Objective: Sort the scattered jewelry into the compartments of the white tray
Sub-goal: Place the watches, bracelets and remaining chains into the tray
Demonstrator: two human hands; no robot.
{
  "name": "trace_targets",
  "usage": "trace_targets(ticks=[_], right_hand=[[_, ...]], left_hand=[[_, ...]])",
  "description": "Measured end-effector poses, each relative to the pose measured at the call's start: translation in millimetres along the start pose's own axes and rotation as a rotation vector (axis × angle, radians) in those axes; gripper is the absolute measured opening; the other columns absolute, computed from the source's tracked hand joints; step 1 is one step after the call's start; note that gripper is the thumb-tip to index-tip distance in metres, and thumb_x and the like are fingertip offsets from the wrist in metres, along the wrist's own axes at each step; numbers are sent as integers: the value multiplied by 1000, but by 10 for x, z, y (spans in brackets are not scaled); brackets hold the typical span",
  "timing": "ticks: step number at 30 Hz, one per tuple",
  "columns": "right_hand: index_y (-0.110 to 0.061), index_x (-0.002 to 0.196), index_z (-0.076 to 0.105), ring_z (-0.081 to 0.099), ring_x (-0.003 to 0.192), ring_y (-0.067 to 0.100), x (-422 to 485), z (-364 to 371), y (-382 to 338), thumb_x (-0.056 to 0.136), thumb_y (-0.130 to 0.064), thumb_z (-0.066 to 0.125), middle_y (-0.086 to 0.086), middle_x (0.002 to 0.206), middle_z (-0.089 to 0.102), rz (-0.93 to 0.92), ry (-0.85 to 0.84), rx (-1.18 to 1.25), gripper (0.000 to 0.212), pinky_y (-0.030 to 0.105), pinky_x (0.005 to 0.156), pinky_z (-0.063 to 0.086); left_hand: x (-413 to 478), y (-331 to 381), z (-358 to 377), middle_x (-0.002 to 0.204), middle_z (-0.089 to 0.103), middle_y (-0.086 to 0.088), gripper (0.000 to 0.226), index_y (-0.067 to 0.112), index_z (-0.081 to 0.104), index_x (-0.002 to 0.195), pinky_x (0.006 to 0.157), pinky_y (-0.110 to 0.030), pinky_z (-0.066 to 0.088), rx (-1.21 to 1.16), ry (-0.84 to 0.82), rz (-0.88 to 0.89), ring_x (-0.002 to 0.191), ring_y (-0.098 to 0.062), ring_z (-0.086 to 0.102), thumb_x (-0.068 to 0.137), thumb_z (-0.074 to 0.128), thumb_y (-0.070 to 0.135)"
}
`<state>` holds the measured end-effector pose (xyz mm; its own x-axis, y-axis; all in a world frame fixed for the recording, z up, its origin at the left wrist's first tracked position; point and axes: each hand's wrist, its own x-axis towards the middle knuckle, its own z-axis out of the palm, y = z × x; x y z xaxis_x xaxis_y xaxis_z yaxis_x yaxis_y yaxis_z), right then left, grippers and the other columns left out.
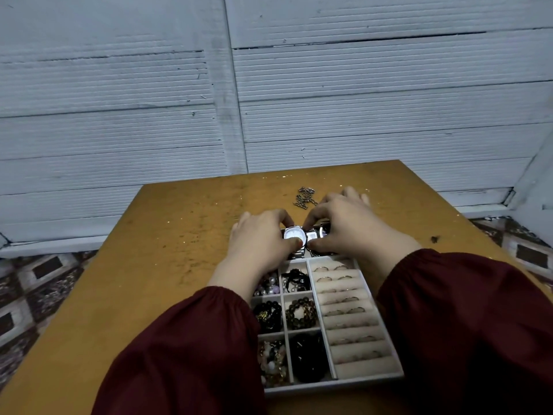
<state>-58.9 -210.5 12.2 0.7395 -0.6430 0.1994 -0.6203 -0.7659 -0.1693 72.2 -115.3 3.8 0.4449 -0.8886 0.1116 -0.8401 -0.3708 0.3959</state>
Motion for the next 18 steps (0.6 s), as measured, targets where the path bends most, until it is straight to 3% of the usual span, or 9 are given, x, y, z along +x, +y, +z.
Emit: trace_targets(ticks=[18], right_hand=[[-40, 99, 67, 34, 108, 18, -26, -3, 43, 71, -48, 71, -9, 104, 51, -2, -19, 64, 30, 39, 91, 26]], left_hand=[[50, -37, -62, 86, 70, 9, 21, 39, 60, 87, 89, -40, 50, -98, -84, -59, 96, -18, 62, 73, 74, 45]])
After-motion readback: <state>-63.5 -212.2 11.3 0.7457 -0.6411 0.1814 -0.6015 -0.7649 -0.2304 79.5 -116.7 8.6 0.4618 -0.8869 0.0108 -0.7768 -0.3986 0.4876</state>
